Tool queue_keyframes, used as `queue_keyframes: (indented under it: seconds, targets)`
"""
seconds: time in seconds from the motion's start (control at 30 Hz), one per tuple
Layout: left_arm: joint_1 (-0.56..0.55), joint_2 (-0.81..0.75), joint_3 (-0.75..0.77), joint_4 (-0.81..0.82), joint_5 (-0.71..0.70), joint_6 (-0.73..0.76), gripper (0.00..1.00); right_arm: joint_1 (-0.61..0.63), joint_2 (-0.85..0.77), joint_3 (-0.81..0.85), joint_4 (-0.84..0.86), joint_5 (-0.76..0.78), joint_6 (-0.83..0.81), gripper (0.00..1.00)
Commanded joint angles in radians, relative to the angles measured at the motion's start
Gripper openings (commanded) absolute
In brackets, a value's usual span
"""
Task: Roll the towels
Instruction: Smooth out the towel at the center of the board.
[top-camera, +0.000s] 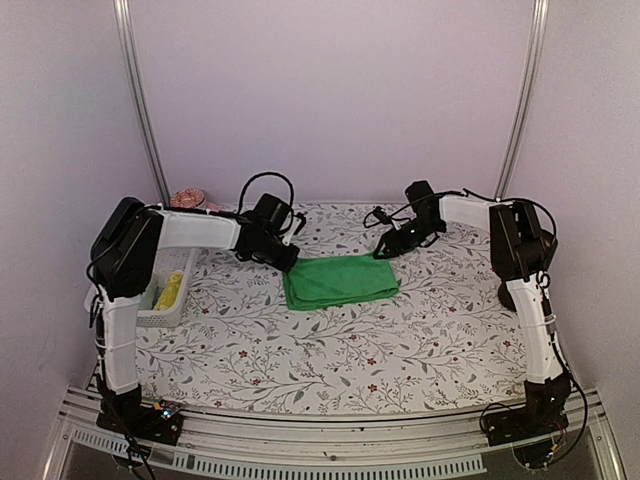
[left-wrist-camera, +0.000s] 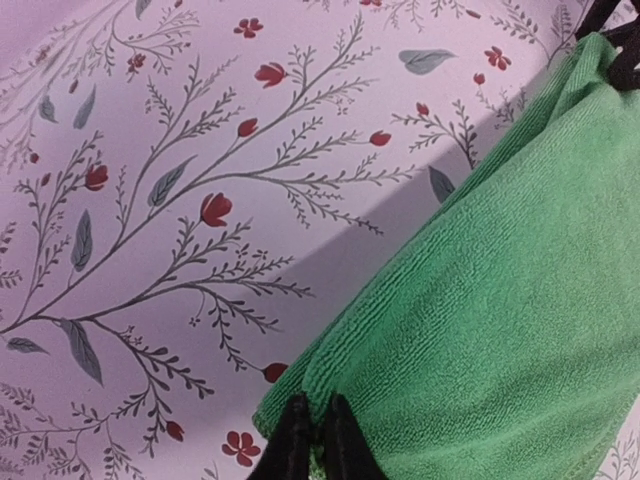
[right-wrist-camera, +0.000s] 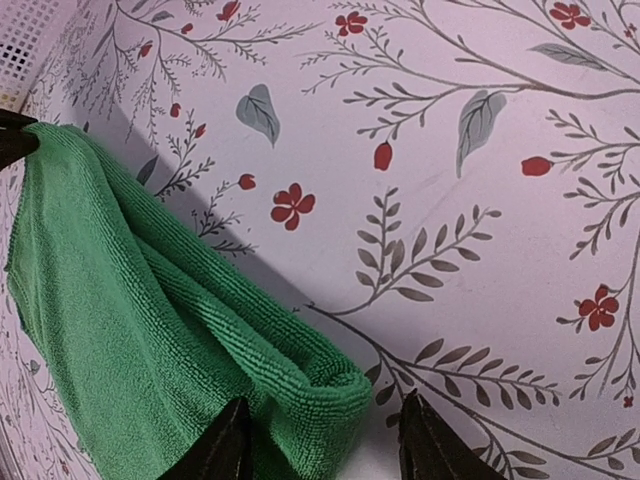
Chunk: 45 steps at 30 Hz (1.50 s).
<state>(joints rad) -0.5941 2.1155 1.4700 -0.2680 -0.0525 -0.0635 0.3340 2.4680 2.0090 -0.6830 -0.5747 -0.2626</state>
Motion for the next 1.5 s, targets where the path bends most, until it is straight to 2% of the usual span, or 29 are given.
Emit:
queue_keyframes:
  seconds: [0.0, 0.1, 0.2, 0.4, 0.5, 0.6, 0.7, 0.77, 0.87, 1.0, 1.1, 1.3, 1.47]
  targets:
    - [-0.010, 0.006, 0.069, -0.088, -0.115, 0.014, 0.18, 0.005, -0.041, -0.006, -0.024, 0.070, -0.029, 0.54]
    - [-0.011, 0.029, 0.085, -0.128, -0.134, 0.012, 0.29, 0.005, -0.085, -0.028, -0.025, 0.101, -0.063, 0.60]
    - [-0.012, 0.015, 0.079, -0.135, -0.162, 0.007, 0.55, 0.005, -0.164, -0.056, -0.029, 0.147, -0.101, 0.64]
    - [-0.061, -0.077, 0.053, -0.134, -0.219, 0.019, 0.68, 0.003, -0.335, -0.156, -0.039, 0.164, -0.136, 0.65]
    - [-0.111, -0.122, 0.018, -0.114, -0.210, 0.012, 0.67, 0.002, -0.410, -0.227, -0.049, 0.117, -0.141, 0.61]
    - [-0.151, -0.139, -0.031, -0.087, -0.184, -0.004, 0.57, 0.003, -0.450, -0.301, -0.066, 0.041, -0.145, 0.49]
    - [-0.183, -0.158, -0.076, -0.068, -0.152, -0.018, 0.49, 0.009, -0.457, -0.358, -0.076, -0.024, -0.156, 0.46]
    - [-0.204, -0.183, -0.104, -0.059, -0.138, -0.019, 0.49, 0.019, -0.453, -0.392, -0.068, -0.031, -0.164, 0.45]
    - [-0.221, -0.195, -0.136, -0.067, -0.141, -0.057, 0.53, 0.037, -0.433, -0.413, -0.055, -0.027, -0.177, 0.45]
    - [-0.220, -0.210, -0.168, -0.102, -0.196, -0.193, 0.55, 0.059, -0.400, -0.420, -0.045, -0.014, -0.180, 0.45]
    - [-0.219, -0.249, -0.231, -0.044, -0.190, -0.289, 0.55, 0.063, -0.386, -0.428, -0.035, -0.004, -0.181, 0.45]
    - [-0.216, -0.314, -0.340, 0.124, -0.114, -0.422, 0.44, 0.063, -0.375, -0.442, -0.020, 0.016, -0.188, 0.45]
    - [-0.206, -0.286, -0.349, 0.204, -0.056, -0.473, 0.38, 0.064, -0.375, -0.444, -0.017, 0.018, -0.191, 0.45]
